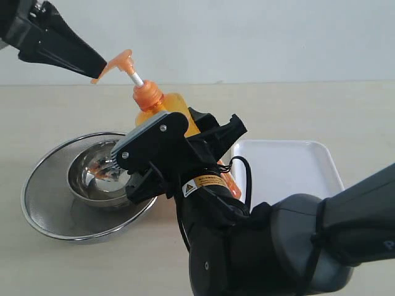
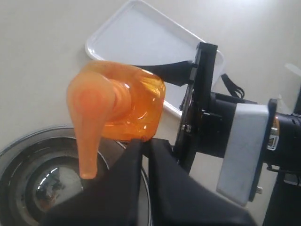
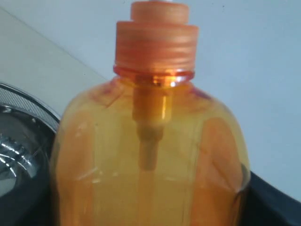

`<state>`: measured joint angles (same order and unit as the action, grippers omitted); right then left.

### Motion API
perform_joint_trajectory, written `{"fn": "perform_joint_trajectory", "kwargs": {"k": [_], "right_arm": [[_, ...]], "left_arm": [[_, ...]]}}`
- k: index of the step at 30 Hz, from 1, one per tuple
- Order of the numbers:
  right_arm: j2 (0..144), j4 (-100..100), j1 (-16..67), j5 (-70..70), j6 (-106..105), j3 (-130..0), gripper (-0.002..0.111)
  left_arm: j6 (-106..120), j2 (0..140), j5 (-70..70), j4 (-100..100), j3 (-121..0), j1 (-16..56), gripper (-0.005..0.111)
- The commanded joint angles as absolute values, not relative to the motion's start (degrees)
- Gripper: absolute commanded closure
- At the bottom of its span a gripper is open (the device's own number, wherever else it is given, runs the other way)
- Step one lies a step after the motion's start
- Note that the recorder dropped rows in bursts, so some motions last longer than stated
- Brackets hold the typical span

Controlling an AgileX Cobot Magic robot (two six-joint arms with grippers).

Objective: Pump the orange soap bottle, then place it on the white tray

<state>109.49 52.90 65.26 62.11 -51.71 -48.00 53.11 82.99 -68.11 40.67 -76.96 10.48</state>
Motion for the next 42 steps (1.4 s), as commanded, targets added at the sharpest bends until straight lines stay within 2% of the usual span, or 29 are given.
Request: {"fn": "perform_joint_trajectory", "kwargs": {"k": [1, 12, 24, 42], "right_arm": [[108.71, 51.69, 65.15, 65.69, -52.58, -48.46, 0.108], [108.71, 51.69, 65.15, 65.69, -53.25, -48.46, 0.108], [108.71, 51.69, 65.15, 65.69, -55.89, -48.46, 0.108], [108.71, 51.69, 65.15, 64.86, -57.64, -48.46, 0.108]], "left_arm": [[52.66, 86.26, -67.47, 39.86, -76.54, 10.56, 0.102], [51.73, 86.76, -62.78, 36.07, -76.65, 10.56, 0.102], [53.74, 77.44, -63.91, 42.47, -81.20, 10.56, 0.102], [51.00, 81.00, -64.82, 41.20, -81.20, 10.56, 0.102]]}}
